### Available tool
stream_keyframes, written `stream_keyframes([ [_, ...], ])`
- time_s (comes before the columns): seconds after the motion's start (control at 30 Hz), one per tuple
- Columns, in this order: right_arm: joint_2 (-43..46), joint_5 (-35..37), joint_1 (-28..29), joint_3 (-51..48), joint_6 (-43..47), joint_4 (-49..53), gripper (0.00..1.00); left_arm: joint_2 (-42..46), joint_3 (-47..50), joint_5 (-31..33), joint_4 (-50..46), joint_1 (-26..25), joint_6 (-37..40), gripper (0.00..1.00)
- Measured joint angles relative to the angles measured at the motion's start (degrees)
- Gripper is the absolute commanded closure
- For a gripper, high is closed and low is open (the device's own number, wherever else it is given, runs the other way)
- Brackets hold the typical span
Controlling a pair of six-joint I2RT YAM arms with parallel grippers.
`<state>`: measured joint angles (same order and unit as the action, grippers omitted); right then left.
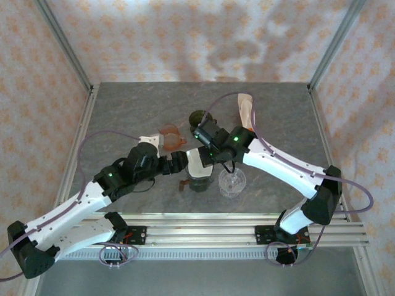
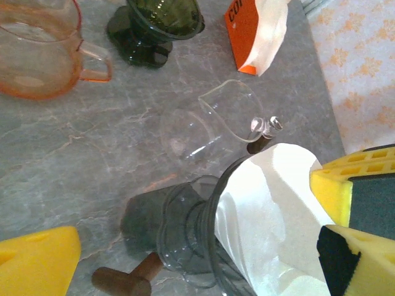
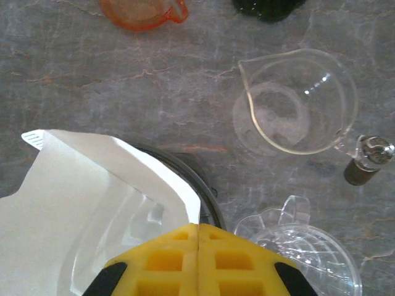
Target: Place the coffee filter in the dripper
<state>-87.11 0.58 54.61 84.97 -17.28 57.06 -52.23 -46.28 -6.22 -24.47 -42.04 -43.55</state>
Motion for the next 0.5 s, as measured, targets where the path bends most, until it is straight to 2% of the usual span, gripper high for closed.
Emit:
stream_keyframes([
  [0.17, 0.0, 3.2, 1.0, 0.1, 0.0, 0.3, 1.00, -3.5, -0.8, -0.2, 0.3, -2.0, 0.1, 0.04],
  [0.43, -0.2, 4.4, 1.2, 0.2, 0.0, 0.5, 1.00, -4.9, -0.9, 1.2, 0.2, -2.6, 0.6, 0.20],
  [0.47, -0.3, 4.4, 1.2, 0.2, 0.0, 0.5, 0.94, -4.9, -0.9, 1.4, 0.2, -2.6, 0.7, 0.22],
  [0.5, -0.4, 4.4, 1.2, 0.2, -0.1, 0.5, 0.84, -4.9, -0.9, 1.8, 0.1, -2.6, 0.7, 0.23],
])
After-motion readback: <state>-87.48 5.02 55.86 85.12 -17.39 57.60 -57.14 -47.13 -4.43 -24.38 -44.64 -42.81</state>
